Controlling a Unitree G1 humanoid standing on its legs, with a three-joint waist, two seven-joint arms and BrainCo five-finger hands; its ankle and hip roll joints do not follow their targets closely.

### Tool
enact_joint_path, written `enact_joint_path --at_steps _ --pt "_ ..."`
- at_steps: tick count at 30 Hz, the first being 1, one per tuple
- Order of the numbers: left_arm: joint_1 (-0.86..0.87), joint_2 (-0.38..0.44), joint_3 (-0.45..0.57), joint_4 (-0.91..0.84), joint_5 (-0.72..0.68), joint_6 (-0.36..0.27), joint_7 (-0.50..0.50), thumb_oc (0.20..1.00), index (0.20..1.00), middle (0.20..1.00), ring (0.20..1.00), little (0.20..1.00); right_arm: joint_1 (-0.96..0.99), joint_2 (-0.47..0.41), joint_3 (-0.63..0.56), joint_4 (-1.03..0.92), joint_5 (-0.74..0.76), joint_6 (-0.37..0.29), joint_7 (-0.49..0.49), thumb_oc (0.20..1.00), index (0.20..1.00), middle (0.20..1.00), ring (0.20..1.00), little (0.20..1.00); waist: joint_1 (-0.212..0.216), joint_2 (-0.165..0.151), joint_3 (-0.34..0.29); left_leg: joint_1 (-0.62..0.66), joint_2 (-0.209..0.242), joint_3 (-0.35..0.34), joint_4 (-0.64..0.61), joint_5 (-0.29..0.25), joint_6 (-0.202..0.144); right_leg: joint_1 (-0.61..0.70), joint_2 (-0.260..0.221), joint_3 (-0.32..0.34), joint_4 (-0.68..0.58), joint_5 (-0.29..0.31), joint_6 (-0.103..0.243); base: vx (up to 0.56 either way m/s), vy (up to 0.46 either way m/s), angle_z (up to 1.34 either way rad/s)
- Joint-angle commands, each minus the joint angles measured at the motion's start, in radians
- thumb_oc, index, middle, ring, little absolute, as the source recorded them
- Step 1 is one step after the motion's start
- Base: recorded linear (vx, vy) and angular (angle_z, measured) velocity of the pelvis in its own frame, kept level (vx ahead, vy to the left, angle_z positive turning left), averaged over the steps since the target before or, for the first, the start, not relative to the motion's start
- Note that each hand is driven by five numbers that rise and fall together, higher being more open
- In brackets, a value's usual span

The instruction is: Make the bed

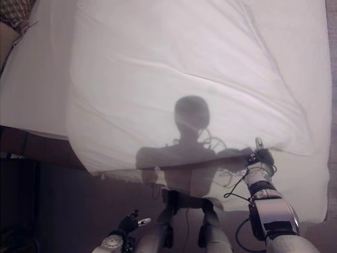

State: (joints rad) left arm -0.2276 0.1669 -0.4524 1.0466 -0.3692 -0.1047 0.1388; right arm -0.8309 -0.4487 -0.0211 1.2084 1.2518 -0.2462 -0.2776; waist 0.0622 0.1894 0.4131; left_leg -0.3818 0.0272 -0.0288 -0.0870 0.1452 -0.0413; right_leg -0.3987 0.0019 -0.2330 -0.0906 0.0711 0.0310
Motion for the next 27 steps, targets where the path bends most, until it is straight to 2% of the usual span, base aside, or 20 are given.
enact_joint_path --at_steps 1,3,8,16,18,23,24,25,27 --pt "-0.041 0.012 -0.024 0.038 -0.008 -0.011 0.011 1.000 1.000 1.000 1.000 1.000 -0.168 -0.031 0.063 -0.187 0.015 -0.124 0.095 1.000 1.000 1.000 1.000 1.000 0.004 -0.090 -0.023 0.008 -0.085 0.002 0.000 -0.013 -0.027 0.038 -0.053 0.041 0.035 0.051 0.071 0.00 0.000 0.00" --pt "-0.046 0.018 -0.015 0.043 -0.011 -0.009 0.018 1.000 1.000 1.000 1.000 1.000 -0.172 -0.017 0.065 -0.241 0.014 -0.151 0.085 1.000 1.000 1.000 1.000 1.000 -0.001 -0.100 -0.020 0.010 -0.086 0.001 0.000 -0.016 -0.027 0.043 -0.054 0.041 0.036 0.051 0.072 0.01 0.007 0.04" --pt "-0.048 0.022 -0.012 0.034 -0.021 -0.013 0.026 1.000 1.000 1.000 1.000 1.000 -0.188 -0.011 0.070 -0.256 0.004 -0.165 0.066 1.000 1.000 1.000 1.000 1.000 0.000 -0.105 -0.018 0.014 -0.084 0.004 0.000 -0.017 -0.026 0.044 -0.054 0.044 0.038 0.050 0.072 0.00 0.005 0.03" --pt "-0.043 0.030 -0.008 0.022 -0.031 -0.012 0.033 1.000 1.000 1.000 1.000 1.000 -0.224 -0.020 0.111 -0.275 -0.042 -0.150 0.046 1.000 1.000 1.000 1.000 1.000 0.002 -0.115 -0.013 0.019 -0.083 0.003 0.000 -0.016 -0.025 0.048 -0.056 0.040 0.046 0.045 0.070 0.00 0.000 0.00" --pt "-0.040 0.037 -0.005 0.023 -0.033 -0.011 0.032 1.000 1.000 1.000 1.000 1.000 -0.244 -0.032 0.134 -0.235 -0.074 -0.121 0.035 1.000 1.000 1.000 1.000 1.000 0.007 -0.119 -0.011 0.019 -0.083 0.001 0.000 -0.015 -0.025 0.048 -0.057 0.039 0.047 0.046 0.070 0.00 0.000 0.00" --pt "-0.033 0.044 -0.012 0.020 -0.049 -0.005 0.025 1.000 1.000 1.000 1.000 1.000 -0.340 -0.078 0.182 0.002 -0.138 0.004 0.018 1.000 1.000 1.000 1.000 1.000 0.028 -0.123 0.001 0.021 -0.083 -0.005 0.000 -0.017 -0.025 0.054 -0.057 0.030 0.049 0.043 0.070 0.00 0.000 0.00" --pt "-0.033 0.045 -0.015 0.015 -0.052 -0.004 0.024 1.000 1.000 1.000 1.000 1.000 -0.362 -0.093 0.191 0.055 -0.156 0.026 0.014 0.460 0.460 0.460 0.460 0.460 0.032 -0.122 0.002 0.016 -0.084 -0.008 0.000 -0.011 -0.025 0.052 -0.058 0.027 0.048 0.047 0.070 -0.01 -0.016 0.05" --pt "-0.029 0.047 -0.023 0.004 -0.058 -0.006 0.024 1.000 1.000 1.000 1.000 1.000 -0.394 -0.108 0.202 0.111 -0.193 0.056 -0.002 0.200 0.200 0.200 0.200 0.200 0.040 -0.119 0.004 0.014 -0.086 -0.012 0.000 -0.008 -0.024 0.052 -0.059 0.022 0.046 0.049 0.071 -0.02 -0.007 0.09" --pt "-0.029 0.047 -0.025 -0.003 -0.062 -0.008 0.024 1.000 1.000 1.000 1.000 1.000 -0.406 -0.105 0.198 0.117 -0.187 0.060 -0.003 0.200 0.200 0.200 0.200 0.200 0.043 -0.116 0.004 0.012 -0.086 -0.015 0.000 -0.007 -0.024 0.052 -0.059 0.020 0.044 0.050 0.071 0.00 -0.002 0.12"
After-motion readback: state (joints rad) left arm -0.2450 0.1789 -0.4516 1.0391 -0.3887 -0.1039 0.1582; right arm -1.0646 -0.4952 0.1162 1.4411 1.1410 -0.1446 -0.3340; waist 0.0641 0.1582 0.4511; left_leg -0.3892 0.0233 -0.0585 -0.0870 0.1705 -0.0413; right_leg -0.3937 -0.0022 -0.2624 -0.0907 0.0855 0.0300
